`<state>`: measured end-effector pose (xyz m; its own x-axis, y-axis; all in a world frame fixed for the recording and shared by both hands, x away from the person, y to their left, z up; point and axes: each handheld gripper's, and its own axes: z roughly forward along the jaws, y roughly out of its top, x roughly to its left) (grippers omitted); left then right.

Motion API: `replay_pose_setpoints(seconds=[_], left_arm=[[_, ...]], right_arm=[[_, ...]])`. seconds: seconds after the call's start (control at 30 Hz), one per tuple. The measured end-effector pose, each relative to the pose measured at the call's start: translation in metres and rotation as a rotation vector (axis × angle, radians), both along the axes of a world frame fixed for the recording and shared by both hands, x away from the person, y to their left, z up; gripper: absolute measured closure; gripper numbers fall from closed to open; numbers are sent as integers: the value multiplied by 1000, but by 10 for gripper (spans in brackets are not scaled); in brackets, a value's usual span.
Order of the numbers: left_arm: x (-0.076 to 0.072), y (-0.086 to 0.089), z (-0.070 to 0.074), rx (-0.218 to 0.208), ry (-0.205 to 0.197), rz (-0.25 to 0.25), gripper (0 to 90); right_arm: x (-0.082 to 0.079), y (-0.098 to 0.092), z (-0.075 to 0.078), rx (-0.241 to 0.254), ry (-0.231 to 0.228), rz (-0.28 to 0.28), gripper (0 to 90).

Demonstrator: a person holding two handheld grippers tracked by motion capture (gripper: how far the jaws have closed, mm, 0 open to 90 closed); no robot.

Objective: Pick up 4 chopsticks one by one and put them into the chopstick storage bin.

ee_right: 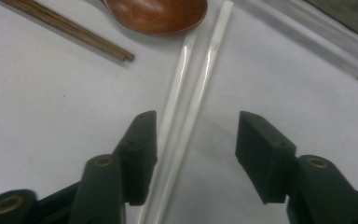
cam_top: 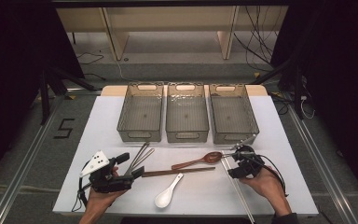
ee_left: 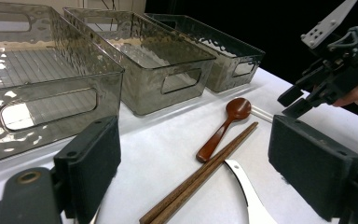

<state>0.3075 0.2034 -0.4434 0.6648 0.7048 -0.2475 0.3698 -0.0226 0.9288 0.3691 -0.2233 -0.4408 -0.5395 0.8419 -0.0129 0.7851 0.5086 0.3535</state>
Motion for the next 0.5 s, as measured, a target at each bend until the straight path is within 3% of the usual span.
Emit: replay_pose_setpoints(seconds=[0.5], left_arm=[[0,1,0,-1,-2,1,165]], right_arm=[[15,8,-12,-61,108,6,645]])
